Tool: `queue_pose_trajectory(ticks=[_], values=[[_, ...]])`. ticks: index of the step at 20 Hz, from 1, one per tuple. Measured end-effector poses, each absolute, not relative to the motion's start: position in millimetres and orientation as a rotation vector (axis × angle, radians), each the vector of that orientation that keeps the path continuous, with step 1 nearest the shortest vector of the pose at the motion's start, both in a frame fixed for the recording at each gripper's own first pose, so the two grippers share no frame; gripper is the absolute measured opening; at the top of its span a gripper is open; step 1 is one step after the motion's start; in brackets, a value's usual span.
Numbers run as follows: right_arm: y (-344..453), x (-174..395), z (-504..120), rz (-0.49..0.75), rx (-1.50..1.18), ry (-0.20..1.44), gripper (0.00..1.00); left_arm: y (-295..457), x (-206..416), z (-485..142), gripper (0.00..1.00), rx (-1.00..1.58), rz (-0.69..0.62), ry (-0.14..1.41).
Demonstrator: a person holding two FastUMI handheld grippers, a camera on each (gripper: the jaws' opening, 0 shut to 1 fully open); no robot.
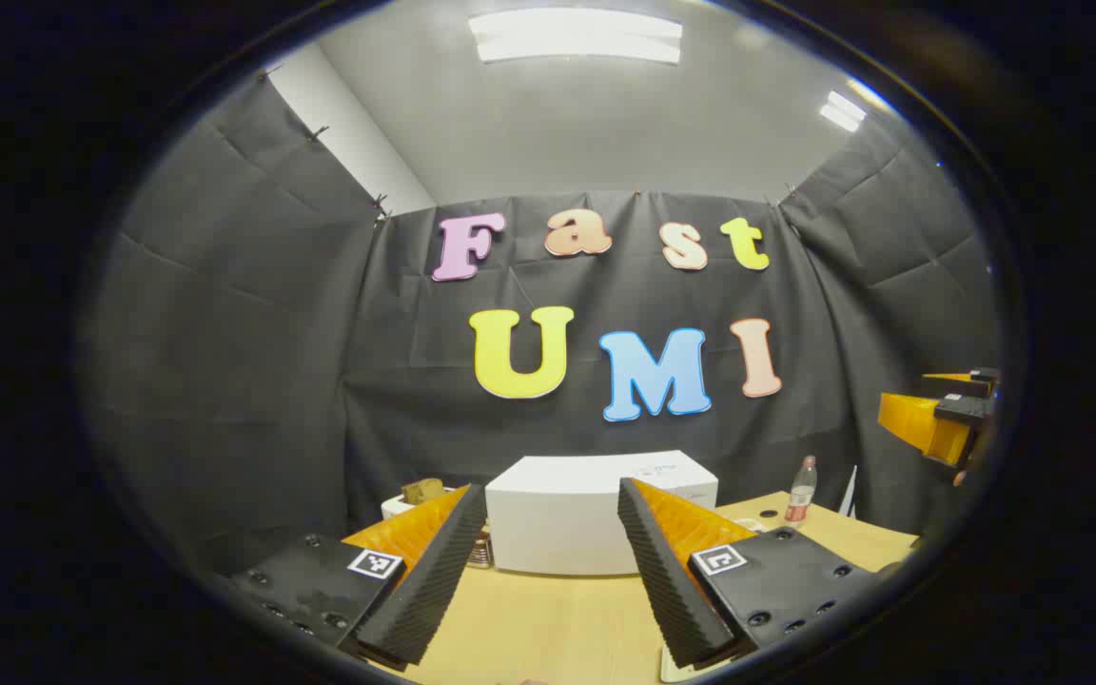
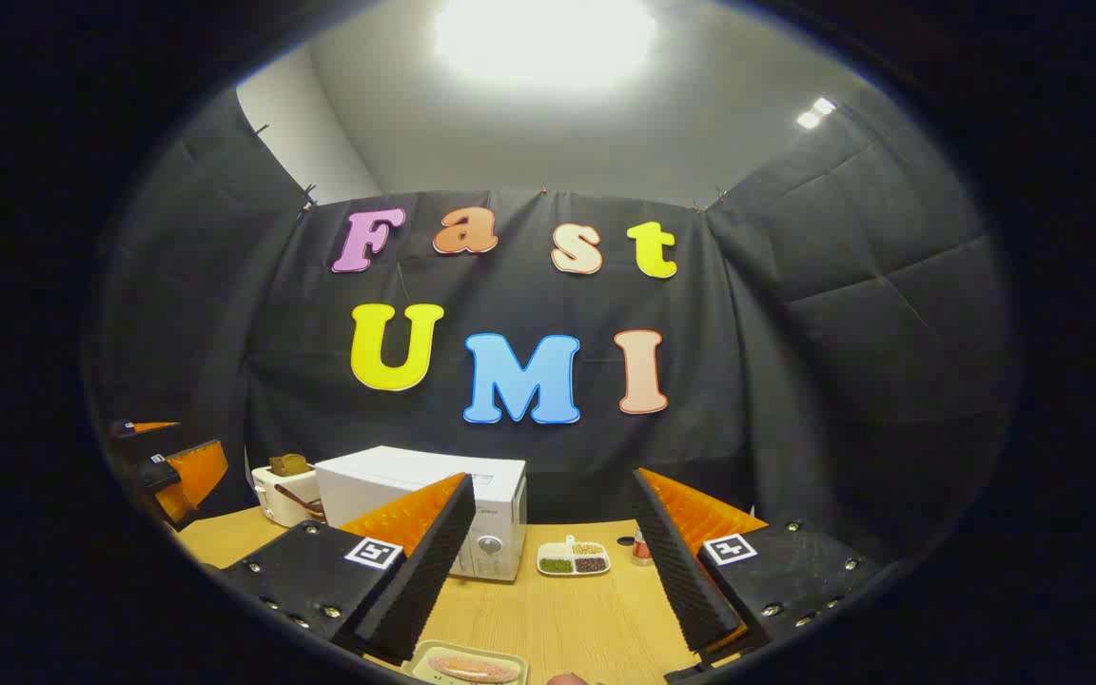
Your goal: Open the microwave oven with the left hand, put the food in, and close the microwave oven.
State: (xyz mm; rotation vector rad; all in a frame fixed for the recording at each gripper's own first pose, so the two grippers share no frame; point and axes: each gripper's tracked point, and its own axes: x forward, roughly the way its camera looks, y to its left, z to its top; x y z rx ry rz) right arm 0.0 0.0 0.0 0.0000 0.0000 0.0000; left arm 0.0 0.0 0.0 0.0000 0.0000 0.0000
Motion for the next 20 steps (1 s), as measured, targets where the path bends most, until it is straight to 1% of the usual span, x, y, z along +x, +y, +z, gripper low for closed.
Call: queue_pose_trajectory(ticks=[11,20], values=[[-23.0,-12.7,-0.1,0.003,0.006,0.008,0.99,-30.8,-11.3,13.4,0.94,-0.003,-0.006,-0.011],[-38.7,-18.0,-6.8,0.049,0.024,0.017,0.99,-69.0,-6.4,2.9,0.94,-0.002,-0.015,0.016]])
